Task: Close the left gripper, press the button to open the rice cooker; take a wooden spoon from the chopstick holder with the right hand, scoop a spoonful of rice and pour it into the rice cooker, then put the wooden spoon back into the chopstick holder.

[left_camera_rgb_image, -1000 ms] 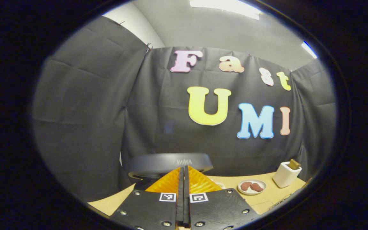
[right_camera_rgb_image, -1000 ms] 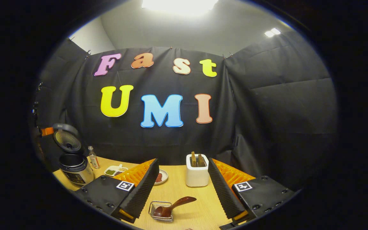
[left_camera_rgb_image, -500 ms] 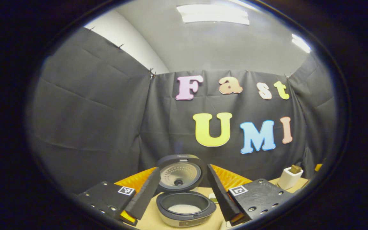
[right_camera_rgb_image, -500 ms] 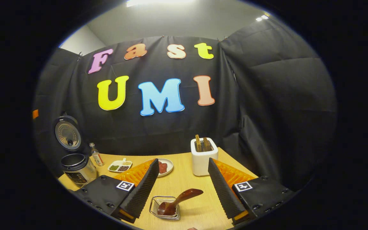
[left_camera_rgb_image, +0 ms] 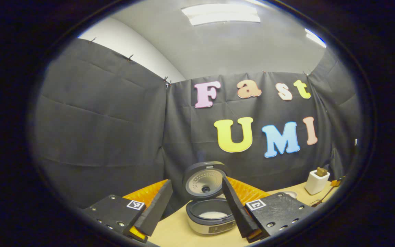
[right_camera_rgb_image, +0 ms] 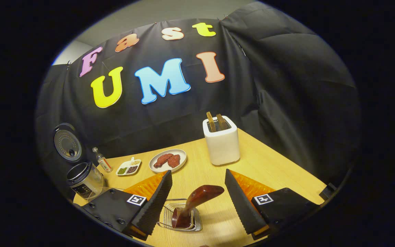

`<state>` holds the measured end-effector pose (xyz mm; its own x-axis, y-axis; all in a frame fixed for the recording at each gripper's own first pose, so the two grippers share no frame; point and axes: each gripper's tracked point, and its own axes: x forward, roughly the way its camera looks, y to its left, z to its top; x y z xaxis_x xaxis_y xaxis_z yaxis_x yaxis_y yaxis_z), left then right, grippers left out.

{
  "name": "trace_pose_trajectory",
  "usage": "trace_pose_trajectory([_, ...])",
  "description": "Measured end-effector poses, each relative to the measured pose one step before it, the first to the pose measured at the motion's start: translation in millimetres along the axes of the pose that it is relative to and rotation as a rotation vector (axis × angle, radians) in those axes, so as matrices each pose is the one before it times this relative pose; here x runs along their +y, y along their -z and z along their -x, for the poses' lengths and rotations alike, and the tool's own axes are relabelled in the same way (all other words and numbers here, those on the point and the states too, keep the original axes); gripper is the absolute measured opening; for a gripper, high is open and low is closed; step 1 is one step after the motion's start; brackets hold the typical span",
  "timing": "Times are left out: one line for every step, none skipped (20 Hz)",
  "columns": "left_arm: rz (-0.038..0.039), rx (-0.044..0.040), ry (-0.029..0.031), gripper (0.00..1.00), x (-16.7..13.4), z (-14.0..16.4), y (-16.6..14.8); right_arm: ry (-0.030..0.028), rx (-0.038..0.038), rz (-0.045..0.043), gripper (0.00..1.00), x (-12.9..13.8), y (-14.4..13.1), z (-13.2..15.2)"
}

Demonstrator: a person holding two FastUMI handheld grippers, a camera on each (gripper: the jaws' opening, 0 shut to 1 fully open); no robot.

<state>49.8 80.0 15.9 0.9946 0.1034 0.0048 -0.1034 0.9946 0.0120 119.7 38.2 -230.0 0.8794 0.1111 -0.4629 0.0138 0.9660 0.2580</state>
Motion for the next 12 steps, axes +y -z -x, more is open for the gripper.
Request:
trace_pose_trajectory([-0.00217, 0.00575, -0.00492, 0.91, 2.40, 3.05, 0.69, -0.00157, 0.02196, -0.01038, 0.98, 0.92, 8.52, -3.39])
trace_pose_trajectory([0.00042, 0.00659, -0.00672, 0.87, 3.34, 2.86, 2.03, -0.00526, 0.02379, -0.01285, 0.98, 1.26, 8.84, -3.48])
trace_pose_trajectory([0.00051, 0.00696, -0.00789, 0.87, 2.66, 3.19, 2.46, -0.00672, 0.02544, -0.01397, 0.98, 1.87, 8.71, -3.88])
trace_pose_trajectory([-0.00118, 0.00687, -0.00882, 0.87, 4.48, 1.73, 2.97, -0.00750, 0.02374, -0.01261, 0.98, 2.78, 8.44, -3.05])
trace_pose_trajectory([-0.00262, 0.00722, -0.00792, 0.87, 2.70, 0.13, 2.17, -0.00579, 0.01819, -0.01210, 0.93, 2.01, 6.75, -2.00])
trace_pose_trajectory([-0.00267, 0.00523, -0.00728, 0.87, 2.91, 1.81, 2.54, -0.00416, 0.01486, -0.00935, 0.92, 0.63, 5.55, -2.75])
trace_pose_trajectory([-0.00360, 0.00548, -0.00775, 0.87, 3.28, -0.47, 2.67, -0.00516, 0.01454, -0.00763, 0.86, 1.64, 5.36, -2.14])
trace_pose_trajectory([-0.00322, 0.00526, -0.00478, 0.87, 3.22, 0.11, 1.44, -0.00562, 0.01318, -0.00762, 0.69, 1.88, 5.28, -1.33])
trace_pose_trajectory([-0.00205, 0.00393, -0.00480, 0.87, 2.34, 0.32, 1.25, -0.00356, 0.01247, -0.00834, 0.68, 1.12, 2.61, -1.20])
trace_pose_trajectory([-0.00052, 0.00292, -0.00530, 0.87, 1.88, 0.97, 1.27, -0.00070, 0.00963, -0.00792, 0.49, 0.56, 3.04, -0.94])
trace_pose_trajectory([0.00126, 0.00153, -0.00371, 0.87, 2.23, -0.61, -0.11, 0.00220, 0.00558, -0.00822, 0.40, -0.67, 1.08, -0.57])
trace_pose_trajectory([0.00306, 0.00270, -0.00330, 0.87, 1.17, 0.12, 1.20, -0.00791, 0.00017, -0.01084, 0.23, 1.76, -1.80, -1.46])
